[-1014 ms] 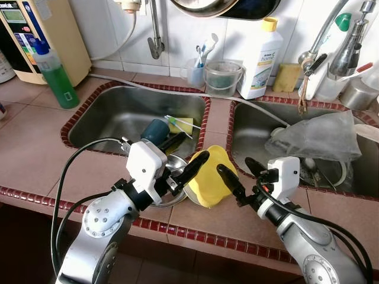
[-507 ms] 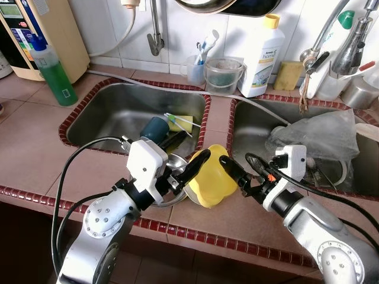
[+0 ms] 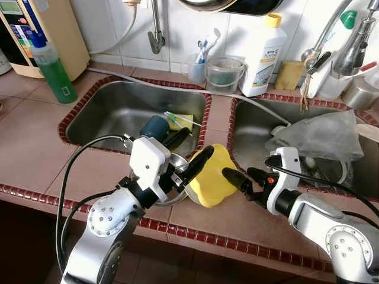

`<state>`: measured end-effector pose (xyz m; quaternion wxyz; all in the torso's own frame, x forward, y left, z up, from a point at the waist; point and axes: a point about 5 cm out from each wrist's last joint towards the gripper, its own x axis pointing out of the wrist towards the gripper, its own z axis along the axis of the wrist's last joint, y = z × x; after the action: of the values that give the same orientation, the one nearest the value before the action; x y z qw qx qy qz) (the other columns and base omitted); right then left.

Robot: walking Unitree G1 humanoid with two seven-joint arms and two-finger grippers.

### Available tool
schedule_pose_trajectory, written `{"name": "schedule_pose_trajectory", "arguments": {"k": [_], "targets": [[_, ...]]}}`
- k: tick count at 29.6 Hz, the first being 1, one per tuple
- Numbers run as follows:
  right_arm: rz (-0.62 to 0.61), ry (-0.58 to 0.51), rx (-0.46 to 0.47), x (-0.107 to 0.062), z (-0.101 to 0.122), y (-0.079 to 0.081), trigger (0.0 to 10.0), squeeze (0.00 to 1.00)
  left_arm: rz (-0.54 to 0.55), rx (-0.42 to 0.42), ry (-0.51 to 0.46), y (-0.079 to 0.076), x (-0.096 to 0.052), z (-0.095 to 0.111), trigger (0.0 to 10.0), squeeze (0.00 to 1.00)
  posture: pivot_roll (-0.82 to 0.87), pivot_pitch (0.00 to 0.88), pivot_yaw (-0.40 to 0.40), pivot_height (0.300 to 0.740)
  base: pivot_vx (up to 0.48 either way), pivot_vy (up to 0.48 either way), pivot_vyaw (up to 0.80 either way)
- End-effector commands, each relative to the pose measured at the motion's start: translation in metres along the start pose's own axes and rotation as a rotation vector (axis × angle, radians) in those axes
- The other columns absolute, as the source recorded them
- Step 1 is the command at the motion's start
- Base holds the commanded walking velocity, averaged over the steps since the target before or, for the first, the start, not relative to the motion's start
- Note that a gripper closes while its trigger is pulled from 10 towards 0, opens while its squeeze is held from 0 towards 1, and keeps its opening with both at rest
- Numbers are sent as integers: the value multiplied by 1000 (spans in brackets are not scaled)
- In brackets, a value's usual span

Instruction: Kitchen organization

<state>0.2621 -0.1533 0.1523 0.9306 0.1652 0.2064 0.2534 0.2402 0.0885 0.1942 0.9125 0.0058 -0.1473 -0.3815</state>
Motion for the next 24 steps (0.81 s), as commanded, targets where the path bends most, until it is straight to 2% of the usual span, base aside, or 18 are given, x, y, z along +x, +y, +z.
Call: {"name": "schedule_pose_trajectory", "arguments": {"k": [1, 6, 9, 11, 22, 24], "targets": [[38, -7, -5, 1, 4, 2, 10000, 0, -24, 4, 0, -3, -2, 3, 10000, 0, -104, 96, -9, 740, 0, 0, 0], [52, -12, -14, 8, 9, 0, 10000, 0, -79, -12, 39, -6, -11, -4, 10000, 0, -100, 101, -12, 740, 0, 0, 0], [63, -16, -17, 12, 12, 0, 10000, 0, -141, 39, 68, -10, -19, -8, 10000, 0, -95, 105, -13, 740, 0, 0, 0], [71, -16, -16, 16, 14, 0, 10000, 0, -161, 41, 90, -11, -22, -11, 10000, 0, -90, 108, -12, 740, 0, 0, 0], [128, 11, 33, 23, 8, -3, 10000, 0, -202, 51, 111, -14, -24, -12, 10000, 0, -90, 114, -12, 740, 0, 0, 0], [154, 54, 26, 24, 1, -3, 10000, 0, -198, 59, 106, -13, -22, -11, 10000, 0, -90, 118, -16, 740, 0, 0, 0]]}}
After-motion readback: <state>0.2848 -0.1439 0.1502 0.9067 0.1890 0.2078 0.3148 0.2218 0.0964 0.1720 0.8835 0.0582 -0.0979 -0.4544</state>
